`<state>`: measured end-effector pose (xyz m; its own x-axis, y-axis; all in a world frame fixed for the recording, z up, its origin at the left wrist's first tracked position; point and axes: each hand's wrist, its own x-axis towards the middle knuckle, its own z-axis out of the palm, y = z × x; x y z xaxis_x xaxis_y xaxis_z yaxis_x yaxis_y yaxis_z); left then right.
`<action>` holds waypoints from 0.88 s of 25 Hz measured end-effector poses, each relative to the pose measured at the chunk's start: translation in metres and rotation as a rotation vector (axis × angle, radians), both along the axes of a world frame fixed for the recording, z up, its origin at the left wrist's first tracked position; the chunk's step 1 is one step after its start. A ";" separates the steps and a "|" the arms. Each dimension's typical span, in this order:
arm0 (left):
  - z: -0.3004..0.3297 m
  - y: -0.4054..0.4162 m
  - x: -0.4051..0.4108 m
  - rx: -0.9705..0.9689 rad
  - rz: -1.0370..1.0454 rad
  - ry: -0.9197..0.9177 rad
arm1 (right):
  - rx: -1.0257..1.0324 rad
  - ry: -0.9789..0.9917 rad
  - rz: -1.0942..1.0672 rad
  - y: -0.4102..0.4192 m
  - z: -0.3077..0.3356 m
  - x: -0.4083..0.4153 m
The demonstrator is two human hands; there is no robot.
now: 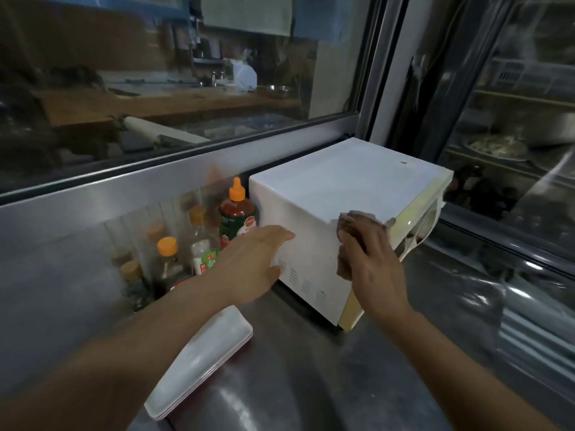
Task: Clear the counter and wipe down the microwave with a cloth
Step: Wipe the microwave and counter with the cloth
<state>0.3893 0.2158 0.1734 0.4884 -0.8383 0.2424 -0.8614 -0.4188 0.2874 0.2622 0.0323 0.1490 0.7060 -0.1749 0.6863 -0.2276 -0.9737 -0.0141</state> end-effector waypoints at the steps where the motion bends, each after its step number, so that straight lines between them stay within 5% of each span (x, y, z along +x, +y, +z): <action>1: -0.003 -0.006 0.008 -0.003 -0.017 -0.008 | -0.079 -0.005 -0.003 -0.005 -0.006 0.003; 13: -0.018 -0.049 0.111 0.064 -0.141 -0.349 | -0.471 0.088 -0.359 -0.010 -0.061 0.014; 22: -0.020 -0.050 0.123 -0.029 -0.199 -0.402 | -0.712 0.484 -0.227 -0.001 -0.135 0.008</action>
